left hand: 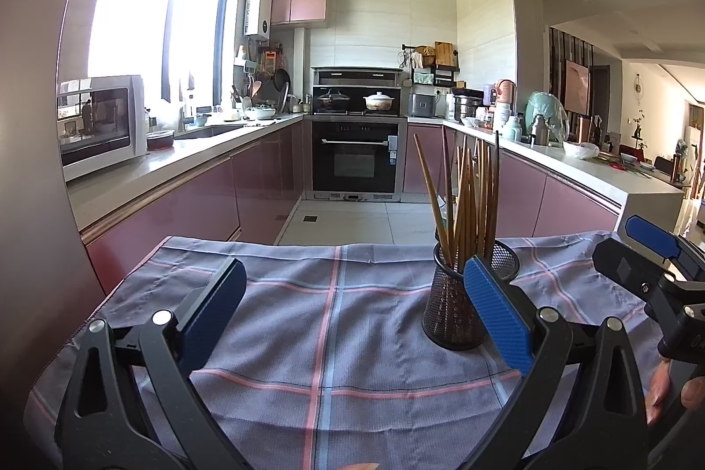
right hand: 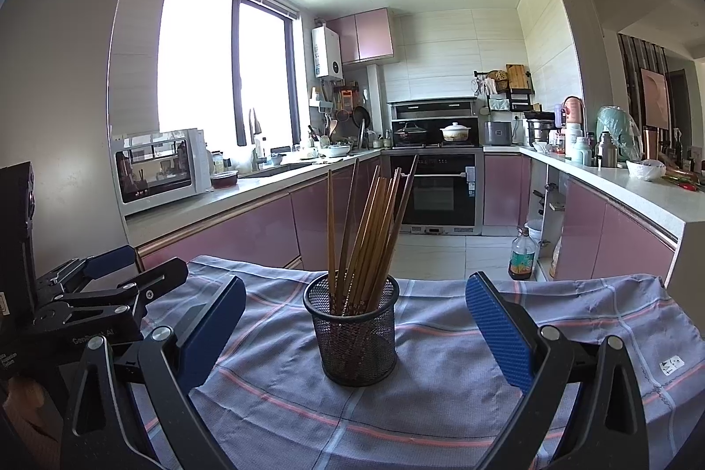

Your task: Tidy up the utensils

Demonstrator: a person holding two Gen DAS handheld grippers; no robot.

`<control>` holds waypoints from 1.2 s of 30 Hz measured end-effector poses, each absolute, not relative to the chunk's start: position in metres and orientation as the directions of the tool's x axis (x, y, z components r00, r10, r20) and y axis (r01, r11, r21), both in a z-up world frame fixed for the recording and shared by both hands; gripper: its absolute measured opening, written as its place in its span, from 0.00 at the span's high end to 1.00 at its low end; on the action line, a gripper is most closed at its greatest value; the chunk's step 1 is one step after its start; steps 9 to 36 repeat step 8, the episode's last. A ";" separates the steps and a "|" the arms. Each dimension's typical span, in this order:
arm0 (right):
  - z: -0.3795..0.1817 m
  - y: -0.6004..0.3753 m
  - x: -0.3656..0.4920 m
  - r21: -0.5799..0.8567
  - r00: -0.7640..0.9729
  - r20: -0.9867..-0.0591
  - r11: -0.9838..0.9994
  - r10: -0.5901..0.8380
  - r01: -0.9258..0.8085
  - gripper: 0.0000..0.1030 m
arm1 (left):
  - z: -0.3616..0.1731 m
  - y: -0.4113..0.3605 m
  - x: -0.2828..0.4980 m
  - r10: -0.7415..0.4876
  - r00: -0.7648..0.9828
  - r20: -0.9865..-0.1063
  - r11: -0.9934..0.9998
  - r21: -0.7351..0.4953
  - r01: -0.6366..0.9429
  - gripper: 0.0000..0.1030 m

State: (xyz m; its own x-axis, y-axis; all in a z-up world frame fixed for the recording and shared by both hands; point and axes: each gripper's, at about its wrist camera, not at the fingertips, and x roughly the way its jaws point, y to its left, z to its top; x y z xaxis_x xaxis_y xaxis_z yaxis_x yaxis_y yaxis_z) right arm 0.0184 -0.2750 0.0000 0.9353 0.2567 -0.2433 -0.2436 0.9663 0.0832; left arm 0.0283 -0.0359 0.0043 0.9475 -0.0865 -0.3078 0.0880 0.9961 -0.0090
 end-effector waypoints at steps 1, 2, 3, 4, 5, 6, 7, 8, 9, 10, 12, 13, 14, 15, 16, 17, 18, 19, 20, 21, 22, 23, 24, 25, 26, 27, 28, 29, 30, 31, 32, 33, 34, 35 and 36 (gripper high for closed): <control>-0.001 -0.276 0.019 0.077 0.935 -0.251 0.968 0.251 -0.240 0.06 | 0.002 -0.036 0.029 -0.083 0.944 -0.319 0.996 -0.006 0.085 0.05; -0.003 -0.277 0.021 0.066 0.934 -0.264 0.971 0.240 -0.231 0.06 | 0.000 -0.036 0.032 -0.081 0.940 -0.331 0.997 -0.008 0.082 0.05; -0.005 -0.280 0.023 0.055 0.933 -0.281 0.974 0.225 -0.218 0.06 | -0.001 -0.034 0.034 -0.083 0.934 -0.347 0.996 -0.014 0.083 0.05; -0.008 -0.285 0.026 0.047 0.930 -0.304 0.978 0.209 -0.204 0.06 | -0.005 -0.033 0.037 -0.087 0.925 -0.370 0.996 -0.019 0.086 0.05; -0.013 -0.291 0.033 0.034 0.920 -0.346 0.983 0.183 -0.182 0.06 | -0.008 -0.031 0.041 -0.080 0.918 -0.388 0.997 -0.018 0.079 0.05; -0.019 -0.297 0.041 0.018 0.907 -0.392 0.987 0.152 -0.158 0.06 | -0.011 -0.029 0.044 -0.070 0.913 -0.402 0.997 -0.015 0.070 0.05; -0.028 -0.306 0.052 0.003 0.885 -0.450 0.991 0.118 -0.131 0.06 | -0.015 -0.027 0.049 -0.062 0.904 -0.422 0.998 -0.010 0.063 0.05; -0.037 -0.316 0.062 -0.010 0.861 -0.501 0.995 0.083 -0.101 0.06 | -0.019 -0.024 0.054 -0.052 0.894 -0.445 0.998 -0.002 0.058 0.05; -0.037 -0.316 0.062 -0.010 0.861 -0.501 0.995 0.083 -0.101 0.06 | -0.019 -0.024 0.054 -0.052 0.894 -0.445 0.998 -0.002 0.058 0.05; -0.037 -0.316 0.062 -0.010 0.861 -0.501 0.995 0.083 -0.101 0.06 | -0.019 -0.024 0.054 -0.052 0.894 -0.445 0.998 -0.002 0.058 0.05; -0.037 -0.316 0.062 -0.010 0.861 -0.501 0.995 0.083 -0.101 0.06 | -0.019 -0.024 0.054 -0.052 0.894 -0.445 0.998 -0.002 0.058 0.05; -0.037 -0.316 0.062 -0.010 0.861 -0.501 0.995 0.083 -0.101 0.06 | -0.019 -0.024 0.054 -0.052 0.894 -0.445 0.998 -0.002 0.058 0.05; -0.037 -0.316 0.062 -0.010 0.861 -0.501 0.995 0.083 -0.101 0.06 | -0.019 -0.024 0.054 -0.052 0.894 -0.445 0.998 -0.002 0.058 0.05; -0.037 -0.316 0.062 -0.010 0.861 -0.501 0.995 0.083 -0.101 0.06 | -0.019 -0.024 0.054 -0.052 0.894 -0.445 0.998 -0.002 0.058 0.05; -0.037 -0.316 0.062 -0.010 0.861 -0.501 0.995 0.083 -0.101 0.06 | -0.019 -0.024 0.054 -0.052 0.894 -0.445 0.998 -0.002 0.058 0.05; -0.037 -0.316 0.062 -0.010 0.861 -0.501 0.995 0.083 -0.101 0.06 | -0.019 -0.024 0.054 -0.052 0.894 -0.445 0.998 -0.002 0.058 0.05; -0.037 -0.316 0.062 -0.010 0.861 -0.501 0.995 0.083 -0.101 0.06 | -0.019 -0.024 0.054 -0.052 0.894 -0.445 0.998 -0.002 0.058 0.05; -0.037 -0.316 0.062 -0.010 0.861 -0.501 0.995 0.083 -0.101 0.06 | -0.019 -0.024 0.054 -0.052 0.894 -0.445 0.998 -0.002 0.058 0.05; -0.037 -0.316 0.062 -0.010 0.861 -0.501 0.995 0.083 -0.101 0.06 | -0.019 -0.024 0.054 -0.052 0.894 -0.445 0.998 -0.002 0.058 0.05; -0.037 -0.316 0.062 -0.010 0.861 -0.501 0.995 0.083 -0.101 0.06 | -0.019 -0.024 0.054 -0.052 0.894 -0.445 0.998 -0.002 0.058 0.05; -0.037 -0.316 0.062 -0.010 0.861 -0.501 0.995 0.083 -0.101 0.06 | -0.019 -0.024 0.054 -0.052 0.894 -0.445 0.998 -0.002 0.058 0.05; -0.037 -0.316 0.062 -0.010 0.861 -0.501 0.995 0.083 -0.101 0.06 | -0.019 -0.024 0.054 -0.052 0.894 -0.445 0.998 -0.002 0.058 0.05; -0.037 -0.316 0.062 -0.010 0.861 -0.501 0.995 0.083 -0.101 0.06 | -0.019 -0.024 0.054 -0.052 0.894 -0.445 0.998 -0.002 0.058 0.05; -0.037 -0.316 0.062 -0.010 0.861 -0.501 0.995 0.083 -0.101 0.06 | -0.019 -0.024 0.054 -0.052 0.894 -0.445 0.998 -0.002 0.058 0.05; -0.037 -0.316 0.062 -0.010 0.861 -0.501 0.995 0.083 -0.101 0.06 | -0.019 -0.024 0.054 -0.052 0.894 -0.445 0.998 -0.002 0.058 0.05; -0.037 -0.316 0.062 -0.010 0.861 -0.501 0.995 0.083 -0.101 0.06 | -0.019 -0.024 0.054 -0.052 0.894 -0.445 0.998 -0.002 0.058 0.05; -0.037 -0.316 0.062 -0.010 0.861 -0.501 0.995 0.083 -0.101 0.06 | -0.019 -0.024 0.054 -0.052 0.894 -0.445 0.998 -0.002 0.058 0.05; -0.037 -0.316 0.062 -0.010 0.861 -0.501 0.995 0.083 -0.101 0.06 | -0.019 -0.024 0.054 -0.052 0.894 -0.445 0.998 -0.002 0.058 0.05; -0.037 -0.316 0.062 -0.010 0.861 -0.501 0.995 0.083 -0.101 0.06 | -0.019 -0.024 0.054 -0.052 0.894 -0.445 0.998 -0.002 0.058 0.05; -0.037 -0.316 0.062 -0.010 0.861 -0.501 0.995 0.083 -0.101 0.06 | -0.019 -0.024 0.054 -0.052 0.894 -0.445 0.998 -0.002 0.058 0.05; -0.037 -0.316 0.062 -0.010 0.861 -0.501 0.995 0.083 -0.101 0.06 | -0.019 -0.024 0.054 -0.052 0.894 -0.445 0.998 -0.002 0.058 0.05; -0.037 -0.316 0.062 -0.010 0.861 -0.501 0.995 0.083 -0.101 0.06 | -0.019 -0.024 0.054 -0.052 0.894 -0.445 0.998 -0.002 0.058 0.05; -0.037 -0.316 0.062 -0.010 0.861 -0.501 0.995 0.083 -0.101 0.06 | -0.019 -0.024 0.054 -0.052 0.894 -0.445 0.998 -0.002 0.058 0.05; -0.037 -0.316 0.062 -0.010 0.861 -0.501 0.995 0.083 -0.101 0.06 | -0.019 -0.024 0.054 -0.052 0.894 -0.445 0.998 -0.002 0.058 0.05; -0.037 -0.316 0.062 -0.010 0.861 -0.501 0.995 0.083 -0.101 0.06 | -0.019 -0.024 0.054 -0.052 0.894 -0.445 0.998 -0.002 0.058 0.05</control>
